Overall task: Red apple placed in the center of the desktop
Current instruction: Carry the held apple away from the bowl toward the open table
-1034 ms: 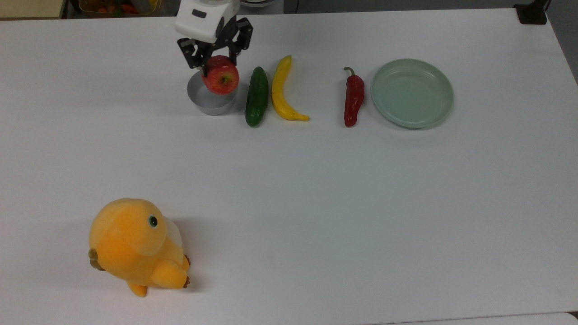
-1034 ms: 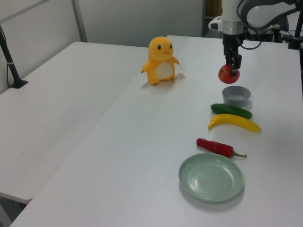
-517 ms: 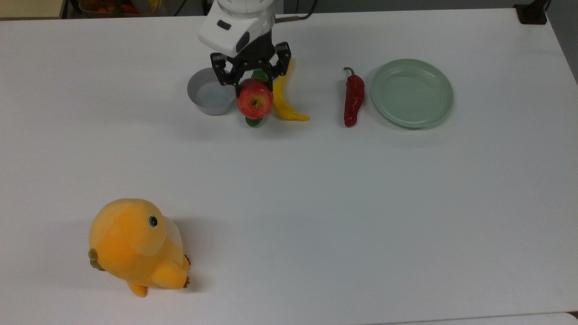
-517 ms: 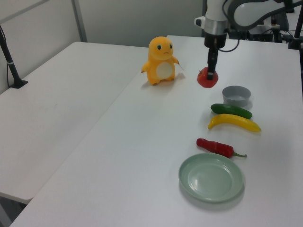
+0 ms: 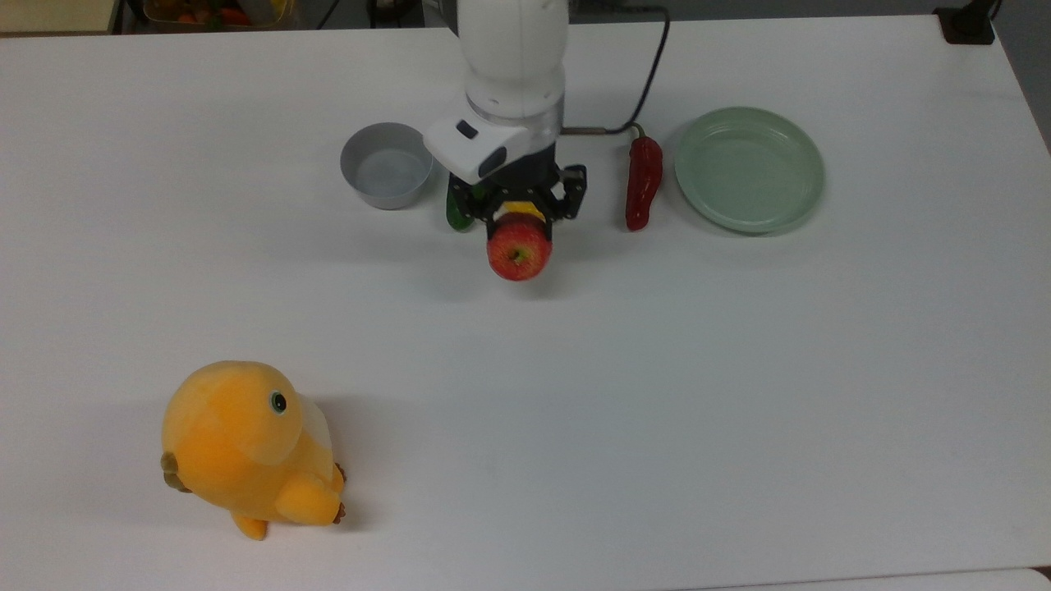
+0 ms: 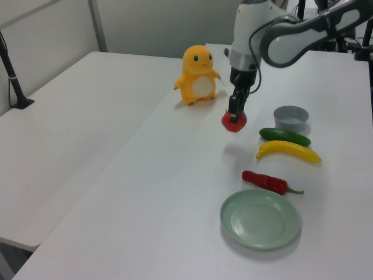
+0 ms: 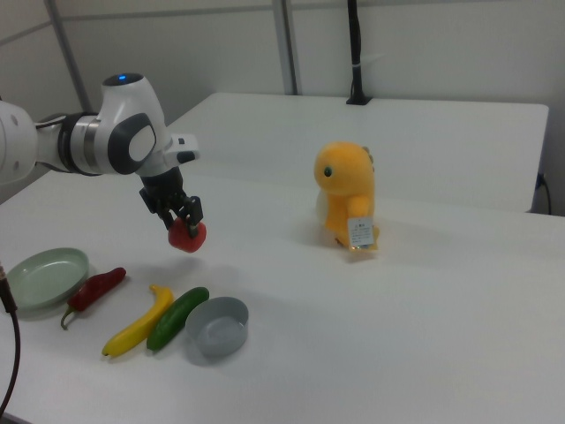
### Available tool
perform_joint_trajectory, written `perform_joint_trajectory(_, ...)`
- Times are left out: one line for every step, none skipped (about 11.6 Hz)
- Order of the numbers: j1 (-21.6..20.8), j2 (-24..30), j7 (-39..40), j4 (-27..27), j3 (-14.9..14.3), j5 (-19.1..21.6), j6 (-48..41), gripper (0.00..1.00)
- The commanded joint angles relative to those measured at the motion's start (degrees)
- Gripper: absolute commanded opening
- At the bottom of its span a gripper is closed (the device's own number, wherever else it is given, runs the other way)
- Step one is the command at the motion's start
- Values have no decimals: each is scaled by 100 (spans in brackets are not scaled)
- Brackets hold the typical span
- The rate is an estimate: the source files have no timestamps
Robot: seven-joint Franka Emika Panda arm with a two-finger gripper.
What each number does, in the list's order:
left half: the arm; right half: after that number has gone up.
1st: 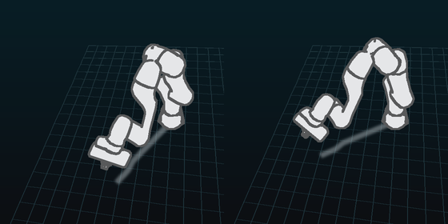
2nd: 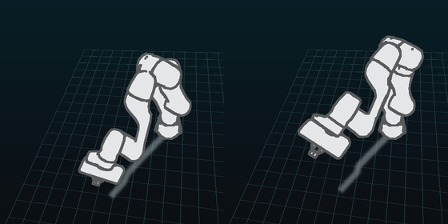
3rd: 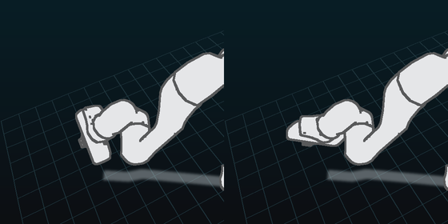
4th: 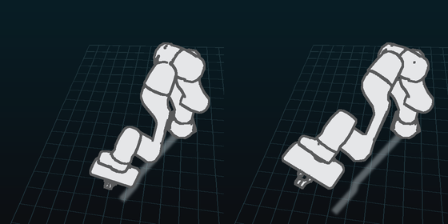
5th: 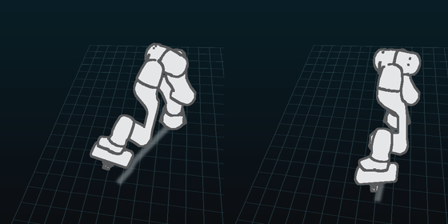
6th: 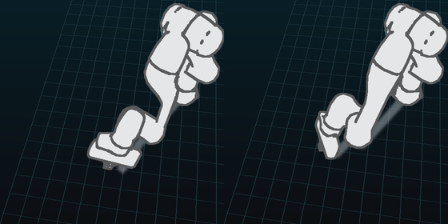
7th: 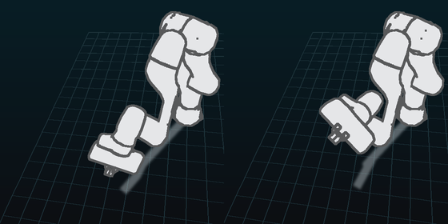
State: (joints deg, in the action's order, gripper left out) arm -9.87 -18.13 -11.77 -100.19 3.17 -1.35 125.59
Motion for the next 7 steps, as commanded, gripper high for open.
perform_joint_trajectory(-287,-375,-519,219,-18,-23,289,25)
perform_joint_trajectory(-296,-445,-597,219,-18,-23,368,25)
perform_joint_trajectory(-340,-489,-616,219,-1,-32,474,25)
perform_joint_trajectory(-358,-507,-624,219,25,-32,536,27)
perform_joint_trajectory(-358,-551,-642,228,26,-32,623,27)
perform_joint_trajectory(-358,-577,-660,228,26,-41,685,27)
perform_joint_trajectory(-367,-586,-660,219,34,-102,686,29)
